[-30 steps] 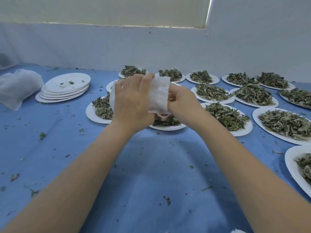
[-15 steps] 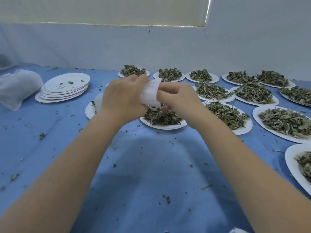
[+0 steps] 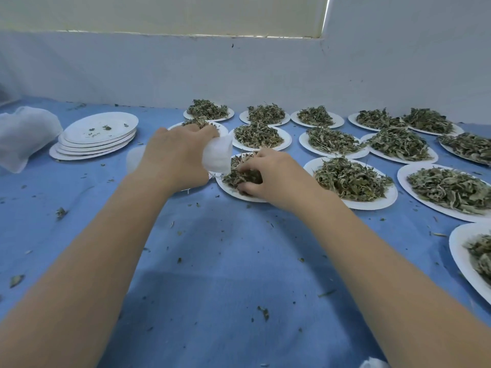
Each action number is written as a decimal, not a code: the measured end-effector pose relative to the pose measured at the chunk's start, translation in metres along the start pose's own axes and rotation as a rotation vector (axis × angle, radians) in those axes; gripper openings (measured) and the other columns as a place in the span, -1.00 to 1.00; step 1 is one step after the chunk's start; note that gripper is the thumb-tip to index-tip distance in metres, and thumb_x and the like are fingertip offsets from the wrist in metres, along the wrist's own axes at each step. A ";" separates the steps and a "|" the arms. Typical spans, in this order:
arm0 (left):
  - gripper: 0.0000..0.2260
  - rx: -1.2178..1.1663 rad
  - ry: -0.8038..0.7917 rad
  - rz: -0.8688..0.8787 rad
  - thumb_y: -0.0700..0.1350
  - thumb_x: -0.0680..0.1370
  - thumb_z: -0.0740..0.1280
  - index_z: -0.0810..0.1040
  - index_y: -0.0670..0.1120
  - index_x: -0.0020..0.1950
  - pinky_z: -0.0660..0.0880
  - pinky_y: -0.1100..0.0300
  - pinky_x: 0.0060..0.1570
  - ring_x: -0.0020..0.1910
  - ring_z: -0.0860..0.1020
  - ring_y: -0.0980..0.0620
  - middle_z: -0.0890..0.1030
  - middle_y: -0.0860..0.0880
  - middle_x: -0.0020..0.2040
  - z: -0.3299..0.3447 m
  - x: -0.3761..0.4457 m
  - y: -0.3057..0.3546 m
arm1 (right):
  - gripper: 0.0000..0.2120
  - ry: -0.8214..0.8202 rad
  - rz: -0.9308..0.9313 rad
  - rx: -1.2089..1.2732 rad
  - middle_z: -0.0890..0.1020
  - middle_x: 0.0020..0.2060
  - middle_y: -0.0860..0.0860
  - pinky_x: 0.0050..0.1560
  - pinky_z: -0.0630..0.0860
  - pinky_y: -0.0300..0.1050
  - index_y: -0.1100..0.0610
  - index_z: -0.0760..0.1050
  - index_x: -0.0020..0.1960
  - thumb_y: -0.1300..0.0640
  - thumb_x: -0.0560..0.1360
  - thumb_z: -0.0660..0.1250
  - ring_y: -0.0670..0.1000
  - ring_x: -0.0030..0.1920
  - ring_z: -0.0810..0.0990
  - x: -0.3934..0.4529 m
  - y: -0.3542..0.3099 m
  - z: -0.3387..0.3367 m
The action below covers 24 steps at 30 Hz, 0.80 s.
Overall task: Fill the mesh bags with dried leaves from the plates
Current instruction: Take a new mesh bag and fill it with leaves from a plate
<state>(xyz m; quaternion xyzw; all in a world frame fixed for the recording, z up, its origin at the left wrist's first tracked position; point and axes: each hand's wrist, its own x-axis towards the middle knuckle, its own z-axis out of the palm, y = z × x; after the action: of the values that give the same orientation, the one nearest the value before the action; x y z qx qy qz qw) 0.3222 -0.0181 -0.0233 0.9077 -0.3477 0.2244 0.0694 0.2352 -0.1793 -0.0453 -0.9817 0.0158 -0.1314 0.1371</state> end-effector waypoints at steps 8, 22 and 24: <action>-0.51 0.057 -0.061 0.006 -0.13 0.34 0.36 0.37 -0.02 0.25 0.25 0.07 0.03 0.02 0.44 -0.13 0.47 -0.05 -0.01 0.013 0.002 0.003 | -0.87 0.247 -0.003 0.244 0.54 -0.24 -0.13 -0.24 0.28 -0.39 0.02 0.65 0.01 0.10 0.49 0.37 -0.20 -0.28 0.42 -0.001 0.010 -0.010; -0.59 -0.309 0.027 -0.153 -0.16 0.33 0.40 0.41 -0.06 0.14 0.36 0.08 -0.15 -0.09 0.46 -0.12 0.50 -0.06 -0.06 0.023 0.003 0.022 | -0.75 0.159 0.101 0.777 0.67 -0.15 -0.15 0.10 0.51 -0.25 -0.02 0.62 0.07 0.15 0.41 0.46 -0.15 -0.08 0.65 -0.005 0.003 -0.017; -0.57 -0.242 0.034 -0.114 -0.15 0.33 0.39 0.41 -0.07 0.18 0.38 0.06 -0.09 -0.06 0.47 -0.13 0.50 -0.05 -0.06 0.022 0.003 0.023 | -0.77 0.138 0.076 0.745 0.69 -0.09 -0.05 0.15 0.52 -0.10 0.04 0.63 0.09 0.18 0.44 0.42 -0.06 0.00 0.63 -0.005 0.000 -0.018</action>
<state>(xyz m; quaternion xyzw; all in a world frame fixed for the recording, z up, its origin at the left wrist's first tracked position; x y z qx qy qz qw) 0.3166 -0.0438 -0.0418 0.9071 -0.3188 0.1918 0.1967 0.2260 -0.1838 -0.0299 -0.8521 0.0125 -0.1888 0.4879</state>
